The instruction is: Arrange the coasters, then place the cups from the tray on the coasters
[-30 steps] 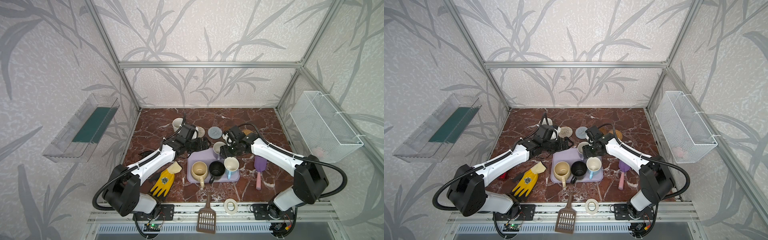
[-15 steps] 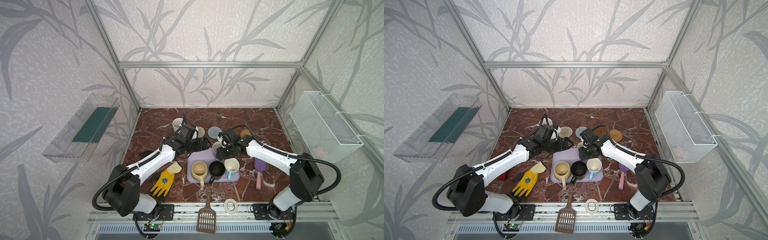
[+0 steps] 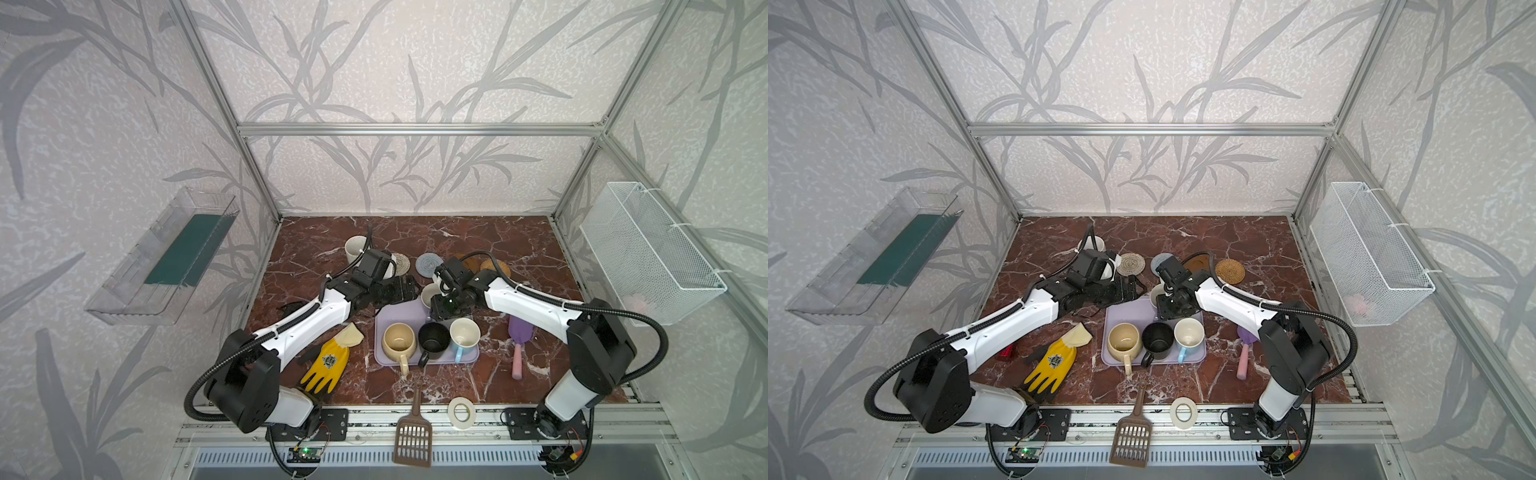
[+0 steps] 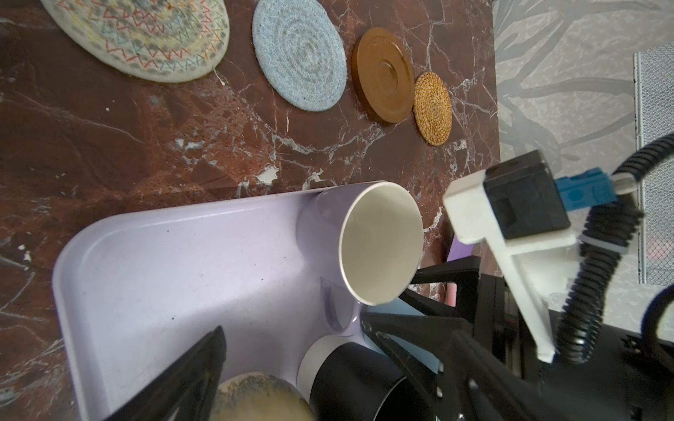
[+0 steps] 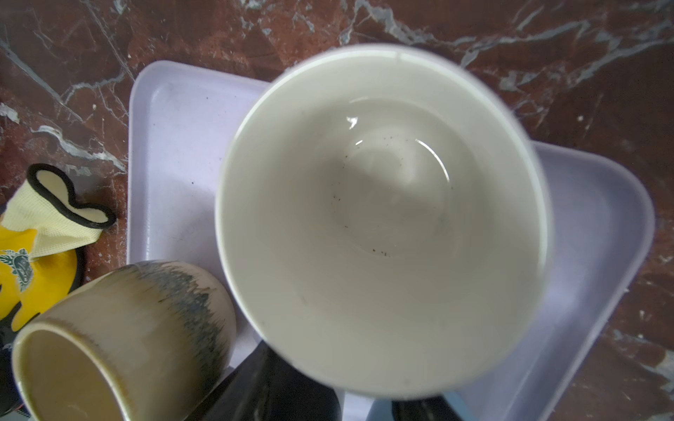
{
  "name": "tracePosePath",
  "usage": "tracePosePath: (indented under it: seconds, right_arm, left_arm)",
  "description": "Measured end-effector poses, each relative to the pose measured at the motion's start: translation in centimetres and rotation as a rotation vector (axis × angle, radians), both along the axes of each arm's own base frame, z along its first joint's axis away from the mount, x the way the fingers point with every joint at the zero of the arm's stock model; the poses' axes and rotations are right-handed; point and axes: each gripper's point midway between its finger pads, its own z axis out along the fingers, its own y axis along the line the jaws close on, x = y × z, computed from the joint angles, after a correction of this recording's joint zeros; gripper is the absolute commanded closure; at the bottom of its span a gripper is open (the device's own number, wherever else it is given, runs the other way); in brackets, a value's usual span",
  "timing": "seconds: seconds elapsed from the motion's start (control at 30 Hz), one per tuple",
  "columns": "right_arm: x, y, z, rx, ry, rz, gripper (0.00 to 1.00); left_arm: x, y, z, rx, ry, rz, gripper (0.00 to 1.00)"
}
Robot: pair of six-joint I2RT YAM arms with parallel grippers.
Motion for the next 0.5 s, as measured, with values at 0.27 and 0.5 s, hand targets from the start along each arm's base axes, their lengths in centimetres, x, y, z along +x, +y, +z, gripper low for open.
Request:
tracePosePath:
  seconds: [0.27, 0.5]
  right_arm:
    - [0.5, 0.3, -0.4, -0.001, 0.002, -0.018, 0.29]
    - [1.1, 0.5, -1.8, -0.026, 0.012, -0.035, 0.34]
  left_arm:
    - [0.0, 0.0, 0.0, 0.003, 0.001, -0.002, 0.03]
    - [-0.1, 0.0, -0.1, 0.006, -0.002, -0.006, 0.03]
